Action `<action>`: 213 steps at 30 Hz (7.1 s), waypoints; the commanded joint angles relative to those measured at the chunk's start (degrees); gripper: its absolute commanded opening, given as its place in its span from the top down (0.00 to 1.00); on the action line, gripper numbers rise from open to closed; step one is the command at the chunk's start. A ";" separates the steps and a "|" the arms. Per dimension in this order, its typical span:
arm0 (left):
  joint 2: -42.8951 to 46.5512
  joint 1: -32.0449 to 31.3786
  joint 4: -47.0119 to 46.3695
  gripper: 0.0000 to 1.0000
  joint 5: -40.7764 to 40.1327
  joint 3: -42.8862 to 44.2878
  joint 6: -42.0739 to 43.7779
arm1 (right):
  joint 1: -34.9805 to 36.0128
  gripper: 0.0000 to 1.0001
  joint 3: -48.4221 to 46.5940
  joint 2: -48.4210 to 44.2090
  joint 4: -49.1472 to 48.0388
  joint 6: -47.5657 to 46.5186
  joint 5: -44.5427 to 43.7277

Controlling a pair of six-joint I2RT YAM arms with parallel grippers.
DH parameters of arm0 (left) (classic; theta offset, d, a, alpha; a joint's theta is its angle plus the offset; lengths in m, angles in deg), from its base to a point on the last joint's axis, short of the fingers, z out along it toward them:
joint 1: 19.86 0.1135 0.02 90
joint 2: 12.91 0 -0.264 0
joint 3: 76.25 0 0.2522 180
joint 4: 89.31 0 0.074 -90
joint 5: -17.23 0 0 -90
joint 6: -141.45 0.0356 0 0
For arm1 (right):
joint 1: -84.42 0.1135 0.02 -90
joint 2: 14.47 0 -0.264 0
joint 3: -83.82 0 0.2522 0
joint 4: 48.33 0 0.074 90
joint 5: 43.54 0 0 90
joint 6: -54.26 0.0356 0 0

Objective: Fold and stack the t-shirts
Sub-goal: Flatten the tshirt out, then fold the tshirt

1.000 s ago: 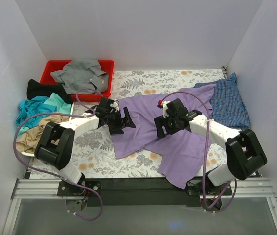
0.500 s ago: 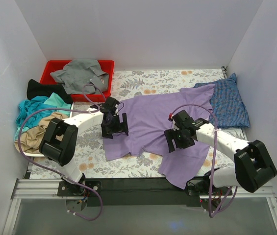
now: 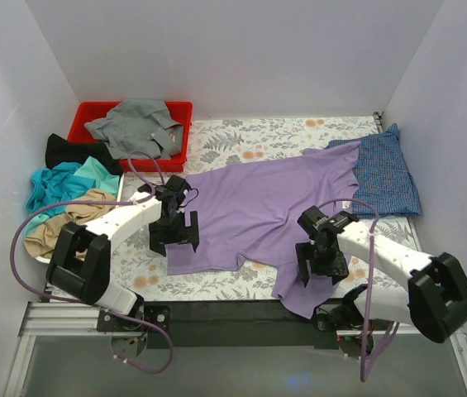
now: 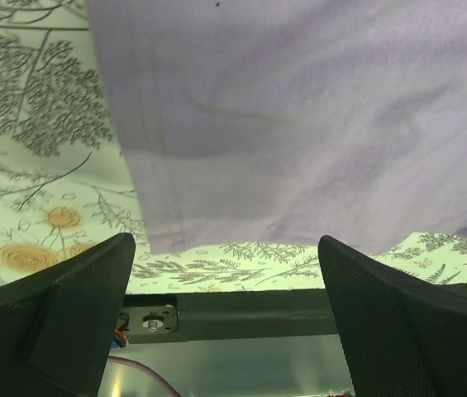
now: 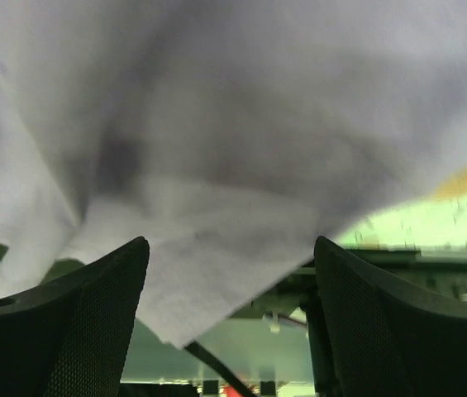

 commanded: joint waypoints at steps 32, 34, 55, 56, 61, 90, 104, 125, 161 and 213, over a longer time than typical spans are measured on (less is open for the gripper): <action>-3.88 -0.61 -20.44 0.06 1.57 -9.70 -8.54 | 7.38 0.01 6.98 -7.48 -9.51 22.85 -5.16; -1.86 -1.31 -17.54 0.05 2.09 -11.21 -9.69 | 9.86 0.02 5.93 -7.85 -4.36 25.62 -6.82; -8.69 10.52 -28.40 0.05 -6.74 22.53 0.41 | -20.09 0.02 -27.11 6.89 -30.94 -12.95 -25.41; -11.93 11.51 -29.13 0.05 -5.65 22.88 0.50 | -21.24 0.01 -28.78 9.09 -31.21 -13.56 -25.03; -20.12 13.63 -30.80 0.05 0.24 25.87 1.47 | -28.45 0.02 -38.35 22.19 -35.42 -16.38 -20.19; -31.29 15.03 -27.55 0.10 11.59 27.37 3.58 | -42.60 0.64 -53.93 48.58 -40.35 -7.68 12.41; -32.00 15.03 -27.29 0.14 12.73 27.37 3.84 | -42.60 0.99 -51.65 42.25 -44.92 -14.44 18.73; -26.03 15.03 -25.80 0.26 15.89 22.97 4.11 | -36.81 0.99 -26.61 16.42 -35.87 -21.48 29.03; -8.98 14.95 -27.71 1.00 7.89 11.20 7.97 | -30.57 0.55 -14.38 4.42 -31.91 -7.24 11.35; -10.19 7.83 -26.40 0.32 3.85 10.40 3.32 | -18.26 0.56 -20.27 16.49 -29.45 -13.39 24.28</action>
